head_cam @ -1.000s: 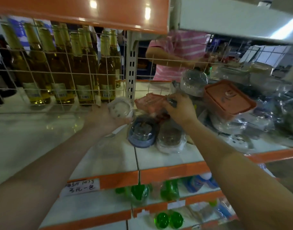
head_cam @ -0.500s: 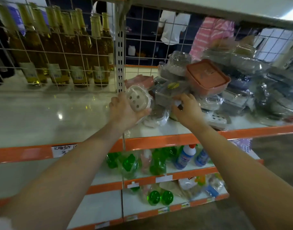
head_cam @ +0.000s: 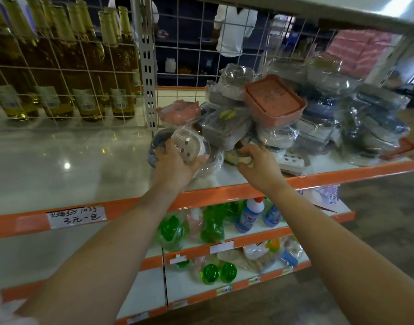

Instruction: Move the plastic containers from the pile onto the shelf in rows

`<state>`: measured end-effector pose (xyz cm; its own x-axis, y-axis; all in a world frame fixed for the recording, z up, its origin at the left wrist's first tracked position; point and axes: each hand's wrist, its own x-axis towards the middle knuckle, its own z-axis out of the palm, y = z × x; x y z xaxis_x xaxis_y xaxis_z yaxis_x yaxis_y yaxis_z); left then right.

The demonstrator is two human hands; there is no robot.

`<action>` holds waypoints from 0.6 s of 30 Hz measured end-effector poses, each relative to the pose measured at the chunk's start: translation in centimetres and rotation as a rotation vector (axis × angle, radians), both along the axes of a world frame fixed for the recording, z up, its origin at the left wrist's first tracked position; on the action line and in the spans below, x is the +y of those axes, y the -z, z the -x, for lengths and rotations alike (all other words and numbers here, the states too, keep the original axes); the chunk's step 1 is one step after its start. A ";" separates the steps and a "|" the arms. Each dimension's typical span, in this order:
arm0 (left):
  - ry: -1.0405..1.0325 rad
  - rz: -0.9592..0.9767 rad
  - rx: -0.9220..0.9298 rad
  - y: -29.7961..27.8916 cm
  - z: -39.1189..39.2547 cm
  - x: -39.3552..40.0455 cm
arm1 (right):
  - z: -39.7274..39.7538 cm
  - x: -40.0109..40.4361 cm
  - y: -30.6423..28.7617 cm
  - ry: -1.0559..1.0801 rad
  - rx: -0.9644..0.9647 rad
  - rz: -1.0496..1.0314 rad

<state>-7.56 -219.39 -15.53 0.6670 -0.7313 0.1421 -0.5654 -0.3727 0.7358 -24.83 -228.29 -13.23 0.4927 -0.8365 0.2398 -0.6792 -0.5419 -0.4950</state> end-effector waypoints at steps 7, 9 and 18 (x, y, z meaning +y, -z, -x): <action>0.046 -0.128 -0.031 -0.8 -0.5 1.3 | 0.1 0.4 -0.2 0.008 -0.026 -0.038; 0.059 -0.111 -0.047 -1.1 -0.6 1.8 | 0.1 0.6 -0.3 0.002 -0.032 -0.049; 0.078 -0.008 -0.165 -2.4 0.1 5.2 | -0.6 2.8 -0.8 -0.027 -0.083 -0.070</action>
